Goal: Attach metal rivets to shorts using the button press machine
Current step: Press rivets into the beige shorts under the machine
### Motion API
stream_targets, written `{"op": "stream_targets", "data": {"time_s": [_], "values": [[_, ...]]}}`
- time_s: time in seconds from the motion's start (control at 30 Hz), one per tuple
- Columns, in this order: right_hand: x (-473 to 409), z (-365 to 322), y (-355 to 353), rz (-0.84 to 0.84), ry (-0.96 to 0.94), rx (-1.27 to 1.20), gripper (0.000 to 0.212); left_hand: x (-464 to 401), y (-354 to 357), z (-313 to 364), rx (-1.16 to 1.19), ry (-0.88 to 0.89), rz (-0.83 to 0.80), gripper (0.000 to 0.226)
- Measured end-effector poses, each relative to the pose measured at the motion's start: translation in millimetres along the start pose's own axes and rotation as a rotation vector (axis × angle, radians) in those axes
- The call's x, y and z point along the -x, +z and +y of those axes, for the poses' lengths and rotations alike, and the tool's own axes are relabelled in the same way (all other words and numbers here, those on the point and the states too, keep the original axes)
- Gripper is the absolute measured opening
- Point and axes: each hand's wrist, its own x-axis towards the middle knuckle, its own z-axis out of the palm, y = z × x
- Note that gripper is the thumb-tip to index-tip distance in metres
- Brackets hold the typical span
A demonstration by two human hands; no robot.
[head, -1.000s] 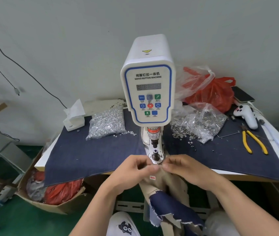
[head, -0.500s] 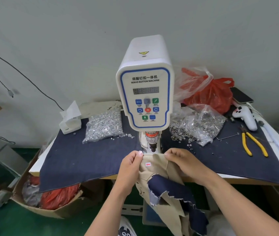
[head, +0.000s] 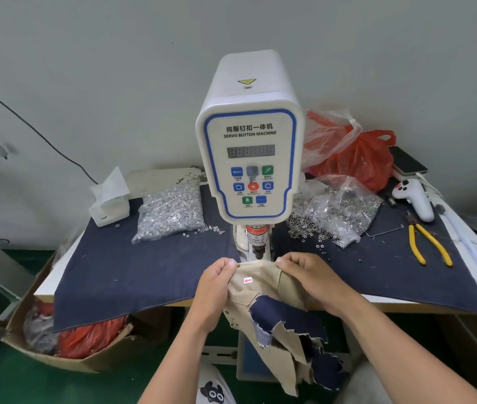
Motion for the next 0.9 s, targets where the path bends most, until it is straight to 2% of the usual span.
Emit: {"op": "stream_targets", "data": {"time_s": [0.27, 0.4, 0.57, 0.7, 0.9], "values": [[1.1, -2.1, 1.3, 0.008, 0.009, -0.018, 0.028, -2.4, -1.5, -1.8, 0.043, -0.023, -0.040, 0.029], [1.2, -0.1, 0.9, 0.004, 0.008, -0.024, 0.029, -2.2, -1.2, -2.7, 0.054, -0.026, -0.048, 0.042], [0.1, 1.3, 0.7, 0.010, 0.003, -0.014, 0.031, -1.0, 0.5, -0.8, 0.069, -0.039, -0.049, 0.045], [-0.1, 2.0, 0.5, 0.001, 0.003, -0.024, 0.031, -1.3, 0.6, -1.4, 0.073, -0.045, -0.045, 0.043], [-1.1, 2.8, 0.3, 0.000, -0.012, -0.036, 0.035, -0.7, 0.7, 0.2, 0.073, -0.039, -0.039, 0.029]]}}
